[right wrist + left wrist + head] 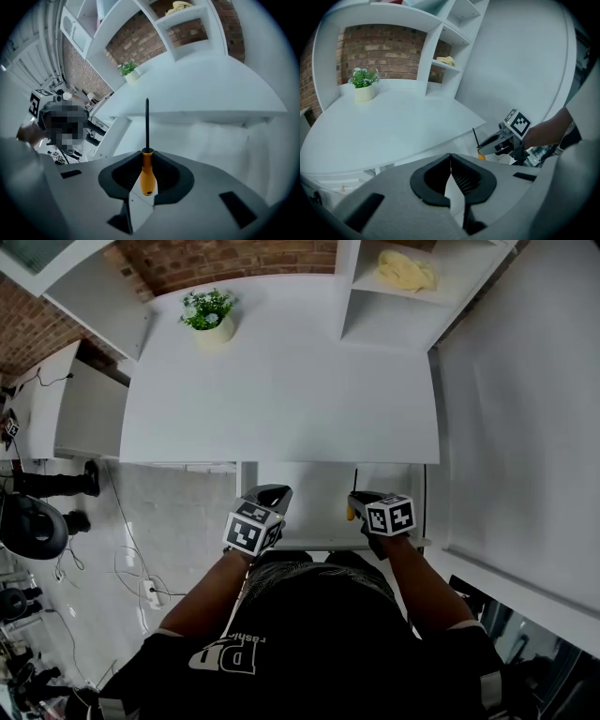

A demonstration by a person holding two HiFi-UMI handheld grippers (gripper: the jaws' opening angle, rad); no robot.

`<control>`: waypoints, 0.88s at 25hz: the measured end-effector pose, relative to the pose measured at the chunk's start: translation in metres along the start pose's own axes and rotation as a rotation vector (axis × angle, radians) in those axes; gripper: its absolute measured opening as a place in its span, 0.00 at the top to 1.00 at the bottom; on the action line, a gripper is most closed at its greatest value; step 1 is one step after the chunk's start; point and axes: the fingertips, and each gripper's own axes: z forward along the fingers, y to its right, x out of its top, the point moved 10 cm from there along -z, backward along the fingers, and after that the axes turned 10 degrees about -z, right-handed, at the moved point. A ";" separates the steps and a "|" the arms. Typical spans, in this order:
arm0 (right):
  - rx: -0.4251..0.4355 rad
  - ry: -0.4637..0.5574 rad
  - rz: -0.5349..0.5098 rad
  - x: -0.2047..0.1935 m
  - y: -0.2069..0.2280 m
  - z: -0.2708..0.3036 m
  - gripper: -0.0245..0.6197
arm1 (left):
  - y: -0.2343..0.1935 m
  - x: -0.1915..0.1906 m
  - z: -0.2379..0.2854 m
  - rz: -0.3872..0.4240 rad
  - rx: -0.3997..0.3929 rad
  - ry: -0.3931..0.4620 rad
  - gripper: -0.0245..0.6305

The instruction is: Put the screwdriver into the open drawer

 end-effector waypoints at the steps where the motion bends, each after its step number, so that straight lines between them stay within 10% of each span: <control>1: 0.001 -0.023 0.017 -0.005 0.004 0.007 0.85 | -0.002 -0.002 0.001 -0.007 0.004 -0.006 0.93; 8: 0.006 -0.143 0.236 -0.031 0.035 0.051 0.85 | -0.005 -0.010 0.002 -0.047 0.015 -0.016 0.93; 22: 0.005 -0.223 0.358 -0.041 0.062 0.102 0.84 | -0.014 -0.032 -0.004 -0.143 0.070 0.006 0.93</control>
